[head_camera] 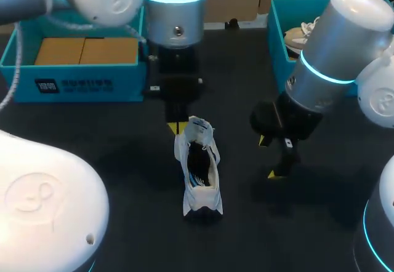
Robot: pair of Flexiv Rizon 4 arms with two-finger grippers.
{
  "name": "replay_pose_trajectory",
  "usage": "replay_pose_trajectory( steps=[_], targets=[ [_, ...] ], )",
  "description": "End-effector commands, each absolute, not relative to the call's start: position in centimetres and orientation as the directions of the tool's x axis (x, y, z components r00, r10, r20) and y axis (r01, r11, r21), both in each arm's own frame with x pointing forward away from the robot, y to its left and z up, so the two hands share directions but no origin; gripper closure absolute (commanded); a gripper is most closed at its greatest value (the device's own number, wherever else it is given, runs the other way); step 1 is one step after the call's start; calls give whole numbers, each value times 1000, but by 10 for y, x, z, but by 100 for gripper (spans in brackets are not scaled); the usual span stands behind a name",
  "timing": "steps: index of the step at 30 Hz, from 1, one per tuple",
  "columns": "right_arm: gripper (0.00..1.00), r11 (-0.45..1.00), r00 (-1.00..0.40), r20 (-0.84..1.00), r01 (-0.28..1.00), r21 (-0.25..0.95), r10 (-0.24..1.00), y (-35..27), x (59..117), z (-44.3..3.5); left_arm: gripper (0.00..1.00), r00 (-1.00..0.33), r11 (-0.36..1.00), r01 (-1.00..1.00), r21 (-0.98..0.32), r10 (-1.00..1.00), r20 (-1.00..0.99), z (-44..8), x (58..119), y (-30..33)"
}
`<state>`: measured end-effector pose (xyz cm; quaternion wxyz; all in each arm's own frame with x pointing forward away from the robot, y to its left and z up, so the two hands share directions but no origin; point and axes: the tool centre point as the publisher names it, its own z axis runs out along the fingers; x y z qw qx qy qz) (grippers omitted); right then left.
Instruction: Take the shoe out of the shoebox, open the shoe tongue, remove and reinsert the insole, then place the shoe into the shoebox
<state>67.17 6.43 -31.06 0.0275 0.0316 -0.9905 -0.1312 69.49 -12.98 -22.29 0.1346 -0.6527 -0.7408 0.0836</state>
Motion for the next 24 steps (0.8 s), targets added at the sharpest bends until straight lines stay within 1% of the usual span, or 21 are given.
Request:
replay_pose_trajectory(
  steps=[1, 9, 10, 11, 13, 15, 19, 24],
  targets=[
    [0, 964, -997, 44, -56, 262, -70, 64, 671, -311, 100, -23, 135, 944, -302, 938, 346, -223, 698, -134],
    [0, 964, -997, 44, -56, 262, -70, 64, 671, -311, 100, -23, 135, 944, -302, 938, 346, -223, 698, -134],
    [0, 964, -996, 43, -59, 259, -72, 60, 672, -312, 100, -14, 124, 946, -300, 939, 343, -226, 697, -136],
    [0, 966, -997, 47, -53, 254, -67, 56, 674, -314, 100, -40, 143, 949, -282, 940, 340, -230, 696, -137],
    [0, 971, -997, 51, -44, 237, -58, 49, 674, -315, 100, -23, 117, 954, -276, 946, 324, -237, 692, -138],
    [0, 969, -998, 51, -23, 246, -36, 42, 674, -315, 100, -21, 111, 957, -269, 949, 316, -244, 690, -140],
    [0, 966, -999, 34, 7, 259, -2, 33, 670, -309, 100, -27, 94, 960, -263, 968, 250, -251, 685, -139],
    [0, 967, -999, 9, 39, 250, 37, 18, 672, -304, 100, 8, 33, 954, -298, 991, 136, -260, 685, -137]
  ],
)
